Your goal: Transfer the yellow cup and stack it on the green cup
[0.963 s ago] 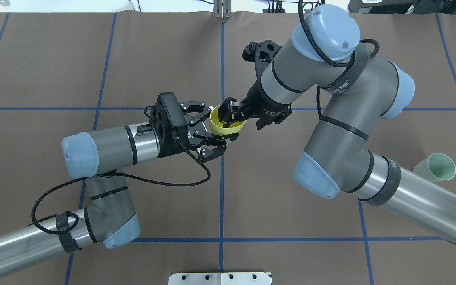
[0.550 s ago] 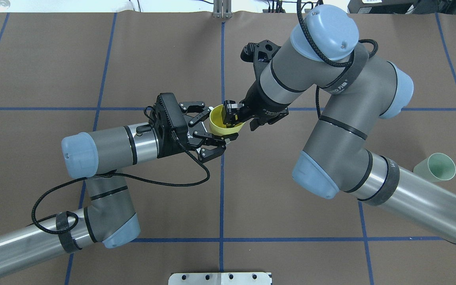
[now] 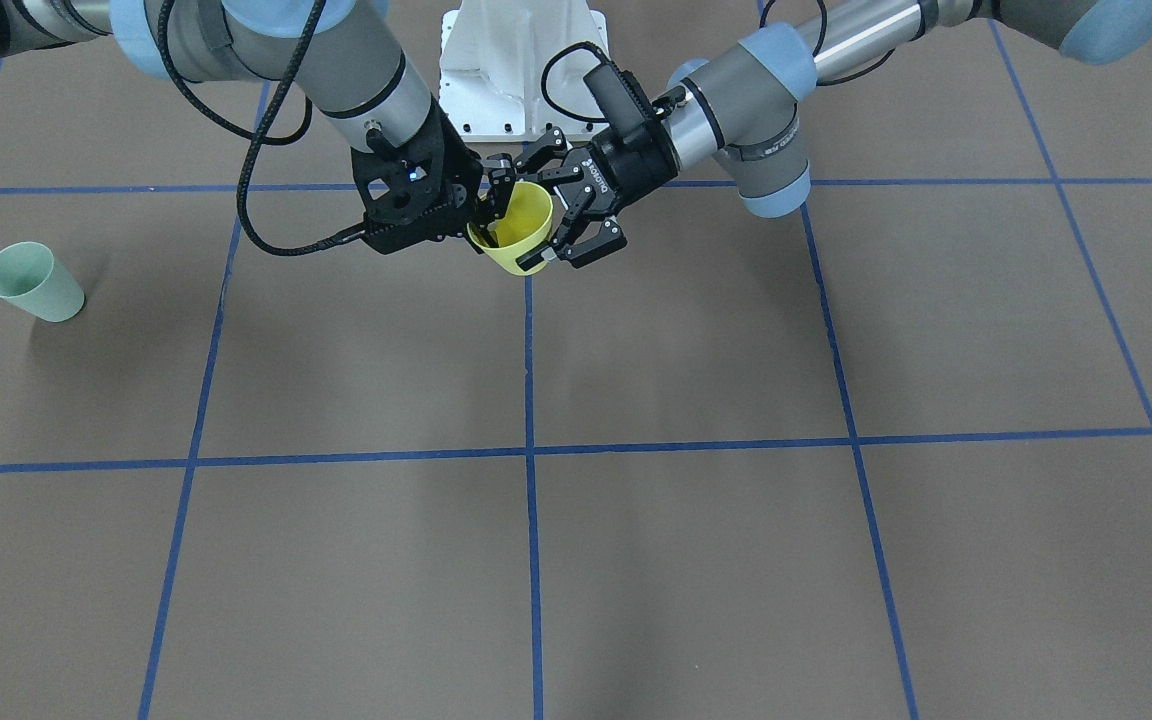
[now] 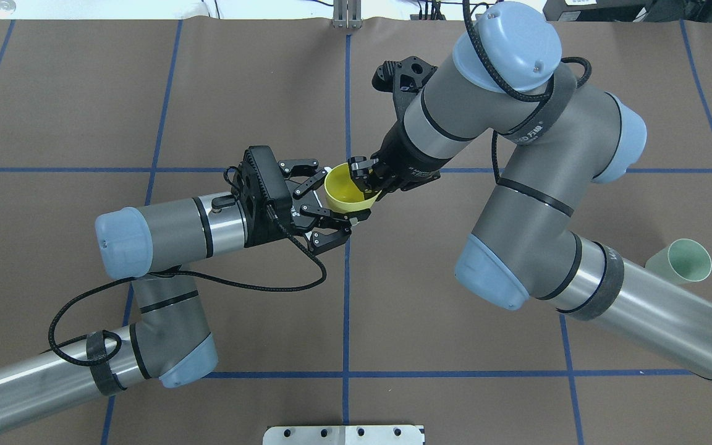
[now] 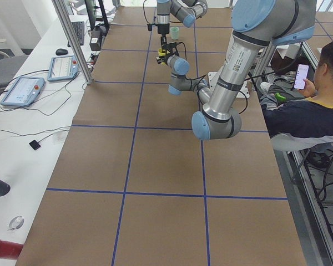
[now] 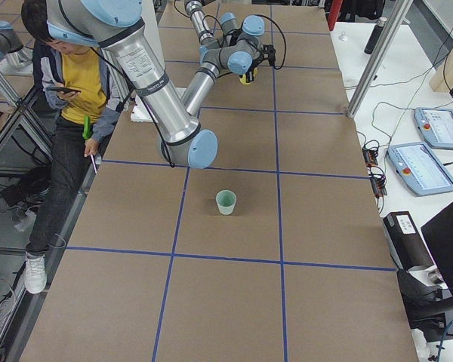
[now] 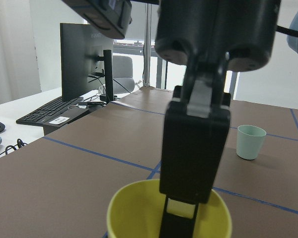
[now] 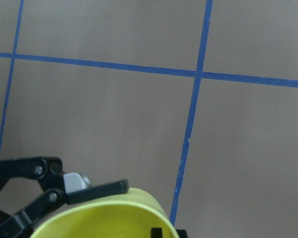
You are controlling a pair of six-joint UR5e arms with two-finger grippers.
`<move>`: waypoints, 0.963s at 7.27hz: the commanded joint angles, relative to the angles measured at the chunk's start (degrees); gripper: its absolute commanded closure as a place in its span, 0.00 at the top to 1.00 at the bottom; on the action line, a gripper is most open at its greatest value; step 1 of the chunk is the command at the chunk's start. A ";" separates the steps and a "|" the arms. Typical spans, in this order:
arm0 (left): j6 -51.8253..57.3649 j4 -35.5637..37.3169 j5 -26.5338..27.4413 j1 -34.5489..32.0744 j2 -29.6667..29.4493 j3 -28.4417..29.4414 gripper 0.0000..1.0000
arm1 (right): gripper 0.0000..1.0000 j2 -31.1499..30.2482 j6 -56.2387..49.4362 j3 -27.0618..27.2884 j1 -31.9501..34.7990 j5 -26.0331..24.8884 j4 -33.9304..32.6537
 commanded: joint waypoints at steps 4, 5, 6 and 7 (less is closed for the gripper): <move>0.09 -0.01 0.05 -0.02 0.45 0.57 1.00 | 0.00 -0.26 0.06 0.73 0.75 -1.23 0.00; 0.09 -0.01 0.05 -0.02 0.45 1.01 1.00 | 0.00 -0.52 0.06 0.73 1.98 -1.14 -0.09; 0.09 -0.01 0.05 -0.11 0.54 1.01 1.00 | 0.00 -1.30 0.06 0.64 4.08 -1.14 -0.09; 0.09 -0.01 0.05 -0.11 0.54 1.01 1.00 | 0.00 -2.97 0.15 0.55 6.62 -1.14 -0.09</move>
